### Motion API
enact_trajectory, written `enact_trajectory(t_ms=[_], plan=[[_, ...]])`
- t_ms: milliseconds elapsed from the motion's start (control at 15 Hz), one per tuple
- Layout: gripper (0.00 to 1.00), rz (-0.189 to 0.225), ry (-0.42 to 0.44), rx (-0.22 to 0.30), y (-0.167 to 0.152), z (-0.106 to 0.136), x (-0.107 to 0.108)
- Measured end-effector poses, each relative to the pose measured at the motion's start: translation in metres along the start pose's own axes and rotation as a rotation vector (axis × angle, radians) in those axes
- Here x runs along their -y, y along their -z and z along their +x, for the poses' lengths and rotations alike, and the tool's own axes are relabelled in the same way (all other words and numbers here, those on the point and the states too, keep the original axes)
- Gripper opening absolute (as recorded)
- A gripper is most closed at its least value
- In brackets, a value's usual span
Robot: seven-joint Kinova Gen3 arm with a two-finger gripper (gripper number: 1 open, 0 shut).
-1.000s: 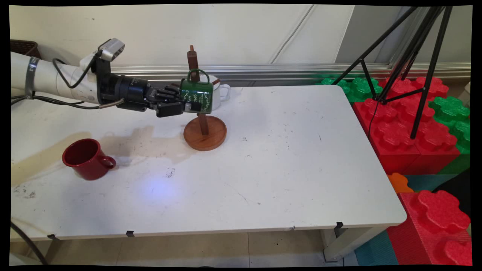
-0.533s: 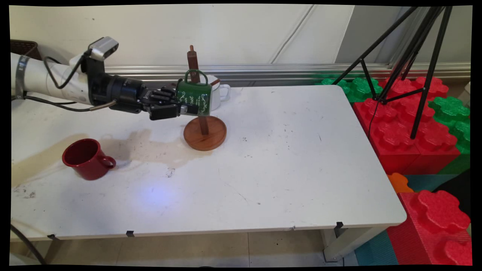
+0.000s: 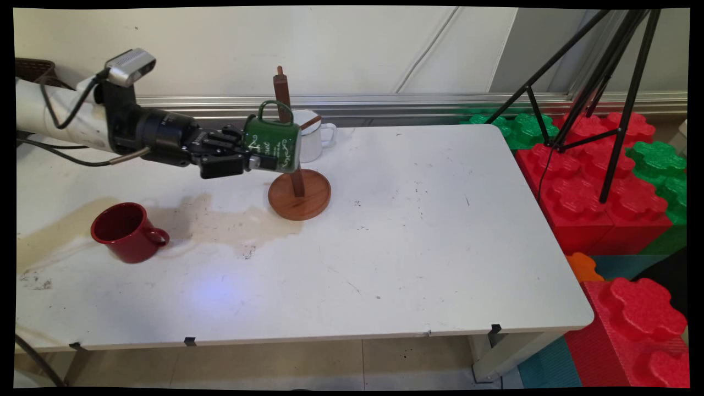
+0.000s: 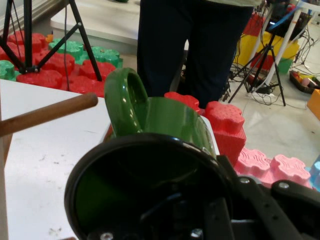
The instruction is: Place the picked object on the table
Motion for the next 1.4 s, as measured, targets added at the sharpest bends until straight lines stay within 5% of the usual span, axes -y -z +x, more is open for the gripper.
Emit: enact_trajectory(t_ms=[1400], plan=[[0.0,0.069,-0.161,0.182,0.118,0.009,0.001]])
